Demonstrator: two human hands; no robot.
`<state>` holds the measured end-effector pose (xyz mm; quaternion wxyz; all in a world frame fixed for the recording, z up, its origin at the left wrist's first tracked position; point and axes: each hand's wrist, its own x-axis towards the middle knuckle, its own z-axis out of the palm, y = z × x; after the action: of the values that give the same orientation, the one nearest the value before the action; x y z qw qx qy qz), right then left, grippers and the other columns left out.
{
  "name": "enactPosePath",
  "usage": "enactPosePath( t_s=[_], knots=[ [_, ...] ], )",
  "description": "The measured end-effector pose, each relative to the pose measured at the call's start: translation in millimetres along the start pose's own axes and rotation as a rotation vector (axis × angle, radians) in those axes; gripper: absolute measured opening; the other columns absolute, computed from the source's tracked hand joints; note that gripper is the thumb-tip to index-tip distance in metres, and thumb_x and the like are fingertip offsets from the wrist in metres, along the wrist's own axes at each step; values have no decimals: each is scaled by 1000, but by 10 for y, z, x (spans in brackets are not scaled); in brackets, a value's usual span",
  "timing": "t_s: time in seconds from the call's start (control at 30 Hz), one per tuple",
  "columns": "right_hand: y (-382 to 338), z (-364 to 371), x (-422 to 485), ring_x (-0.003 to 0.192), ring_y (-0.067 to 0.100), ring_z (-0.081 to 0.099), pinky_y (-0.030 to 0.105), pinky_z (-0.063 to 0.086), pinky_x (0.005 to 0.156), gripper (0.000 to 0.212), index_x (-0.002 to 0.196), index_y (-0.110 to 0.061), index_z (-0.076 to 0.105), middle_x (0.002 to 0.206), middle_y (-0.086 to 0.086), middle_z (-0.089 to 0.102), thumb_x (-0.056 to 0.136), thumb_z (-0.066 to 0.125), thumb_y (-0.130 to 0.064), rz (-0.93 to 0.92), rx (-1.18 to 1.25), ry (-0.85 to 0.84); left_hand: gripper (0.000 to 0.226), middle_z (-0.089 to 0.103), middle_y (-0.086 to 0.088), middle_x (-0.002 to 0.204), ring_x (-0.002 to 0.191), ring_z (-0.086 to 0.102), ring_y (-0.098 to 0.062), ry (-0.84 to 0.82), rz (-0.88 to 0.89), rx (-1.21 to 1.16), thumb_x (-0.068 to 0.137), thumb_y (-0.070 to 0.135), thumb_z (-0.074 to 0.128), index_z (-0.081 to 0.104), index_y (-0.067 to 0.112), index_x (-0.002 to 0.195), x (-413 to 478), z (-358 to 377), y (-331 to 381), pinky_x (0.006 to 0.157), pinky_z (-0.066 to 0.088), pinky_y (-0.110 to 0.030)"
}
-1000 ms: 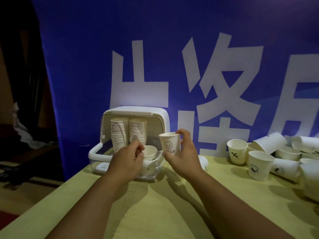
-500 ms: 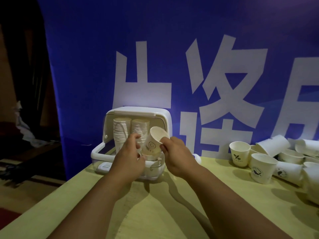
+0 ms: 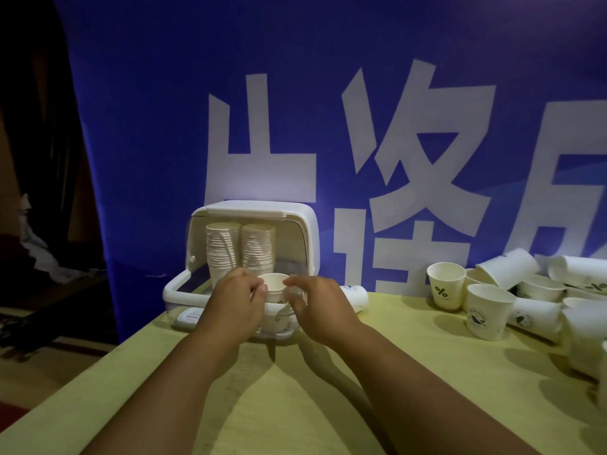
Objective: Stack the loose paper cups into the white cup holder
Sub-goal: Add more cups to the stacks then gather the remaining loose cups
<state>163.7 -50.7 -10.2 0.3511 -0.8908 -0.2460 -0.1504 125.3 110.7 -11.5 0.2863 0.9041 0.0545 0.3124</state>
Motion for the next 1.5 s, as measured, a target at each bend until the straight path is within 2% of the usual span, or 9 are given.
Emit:
enactPosePath(
  t_s=[0.17, 0.37, 0.63, 0.73, 0.9, 0.97, 1.13, 1.3, 1.5],
  knots=[
    [219, -416, 49, 87, 8, 63, 28, 56, 83, 11, 102, -27, 70, 96, -10, 68, 92, 69, -23, 154, 80, 157, 6, 57, 7, 101, 86, 57, -15, 168, 188, -42, 91, 14, 68, 69, 20, 92, -135, 34, 332, 74, 51, -33],
    [892, -1029, 82, 82, 17, 63, 31, 58, 79, 13, 99, -16, 72, 91, 2, 68, 86, 73, -18, 447, -109, 152, 9, 61, 8, 91, 82, 58, -10, -32, 248, -124, 88, 16, 65, 72, 21, 92, -188, 315, 983, 70, 43, -19],
    [1498, -1050, -121, 150, 22, 22, 35, 31, 116, 47, 141, -18, 51, 162, 1, 23, 96, 63, -14, 474, -204, 84, 20, 38, -5, 126, 85, 52, -17, -226, -343, -302, 93, 18, 61, 55, 29, 109, -218, 1190, 1239, 58, 44, -20],
    [1640, -999, -133, 150, 22, 20, 34, 31, 115, 46, 141, -21, 49, 165, 0, 10, 97, 60, -18, 474, -261, 65, 27, 52, -10, 125, 82, 58, -22, -181, -505, -565, 94, 9, 54, 59, 34, 103, -100, 1344, 1133, 66, 52, -31],
    [1665, -988, -58, 124, 24, 46, 35, 46, 104, 49, 137, -14, 48, 140, 2, 42, 91, 67, -15, 534, -224, 137, 37, 63, -4, 90, 76, 65, -24, -174, -562, -843, 96, -9, 45, 66, 16, 113, -75, 1284, 1114, 76, 56, -35],
    [1620, -986, -31, 111, 22, 53, 35, 52, 98, 57, 138, -13, 46, 131, 3, 50, 87, 72, -10, 565, -140, 189, 37, 60, 1, 101, 87, 72, -24, -152, -549, -876, 94, -12, 48, 66, 12, 115, -95, 1258, 1117, 84, 60, -36],
    [1261, -1149, 55, 107, 21, 60, 33, 51, 94, 41, 131, -14, 60, 124, 7, 62, 91, 69, -12, 403, -13, 324, 34, 71, -5, 101, 77, 70, -18, -28, -411, -860, 88, -5, 66, 69, 17, 115, -76, 1009, 1185, 49, 48, -19],
    [731, -1262, 122, 101, 18, 60, 30, 53, 90, 32, 122, -16, 62, 113, 1, 62, 91, 70, -18, 177, 5, 364, 29, 74, -3, 97, 78, 68, -21, 122, -206, -784, 85, 1, 70, 69, 28, 96, 25, 510, 1161, 80, 60, -49],
    [330, -1132, 157, 97, 14, 59, 16, 47, 71, 21, 113, -26, 55, 106, -9, 56, 96, 64, -17, 59, 235, 365, 23, 68, 5, 104, 96, 65, -10, 282, 64, -508, 96, 3, 57, 62, 24, 103, -52, -48, 774, 74, 52, -27]
  ],
)
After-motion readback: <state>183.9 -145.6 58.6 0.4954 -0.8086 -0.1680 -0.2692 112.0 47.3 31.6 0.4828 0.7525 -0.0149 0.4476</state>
